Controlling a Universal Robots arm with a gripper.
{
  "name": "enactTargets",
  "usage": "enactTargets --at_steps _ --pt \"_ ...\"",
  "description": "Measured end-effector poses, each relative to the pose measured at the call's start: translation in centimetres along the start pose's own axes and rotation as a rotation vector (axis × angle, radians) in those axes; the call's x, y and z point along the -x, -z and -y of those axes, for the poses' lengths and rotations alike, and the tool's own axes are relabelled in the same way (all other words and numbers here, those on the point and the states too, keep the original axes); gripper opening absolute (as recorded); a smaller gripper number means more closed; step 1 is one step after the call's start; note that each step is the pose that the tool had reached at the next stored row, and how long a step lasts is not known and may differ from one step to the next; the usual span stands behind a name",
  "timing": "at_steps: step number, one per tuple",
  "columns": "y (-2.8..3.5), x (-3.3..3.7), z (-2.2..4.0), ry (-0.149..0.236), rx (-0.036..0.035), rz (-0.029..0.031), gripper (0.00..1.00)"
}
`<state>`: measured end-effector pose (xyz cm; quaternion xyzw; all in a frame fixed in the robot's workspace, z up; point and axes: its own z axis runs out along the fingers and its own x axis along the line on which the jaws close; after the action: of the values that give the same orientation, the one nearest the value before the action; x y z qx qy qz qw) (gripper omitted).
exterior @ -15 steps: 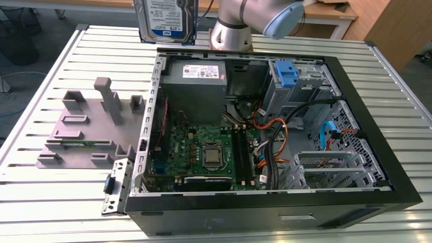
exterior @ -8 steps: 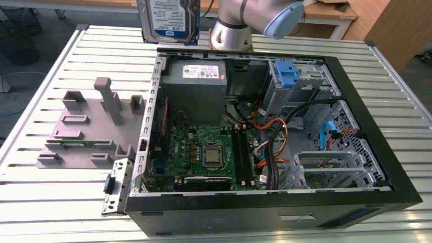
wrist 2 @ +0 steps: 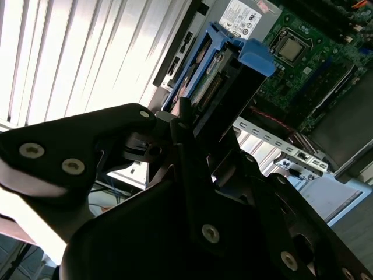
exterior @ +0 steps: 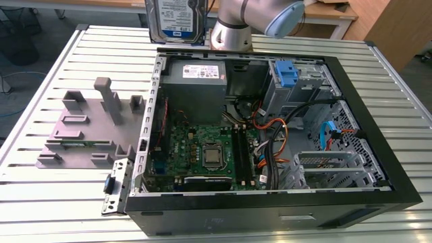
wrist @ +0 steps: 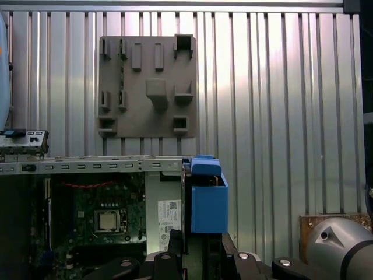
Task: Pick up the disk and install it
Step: 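Pick up the disk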
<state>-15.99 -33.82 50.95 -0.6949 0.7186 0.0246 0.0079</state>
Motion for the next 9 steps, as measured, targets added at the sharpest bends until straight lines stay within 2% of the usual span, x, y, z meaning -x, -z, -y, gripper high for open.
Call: enactTargets --at_steps 9 --pt "0.01 0.04 1.21 0.0 0.0 0.0 0.35"
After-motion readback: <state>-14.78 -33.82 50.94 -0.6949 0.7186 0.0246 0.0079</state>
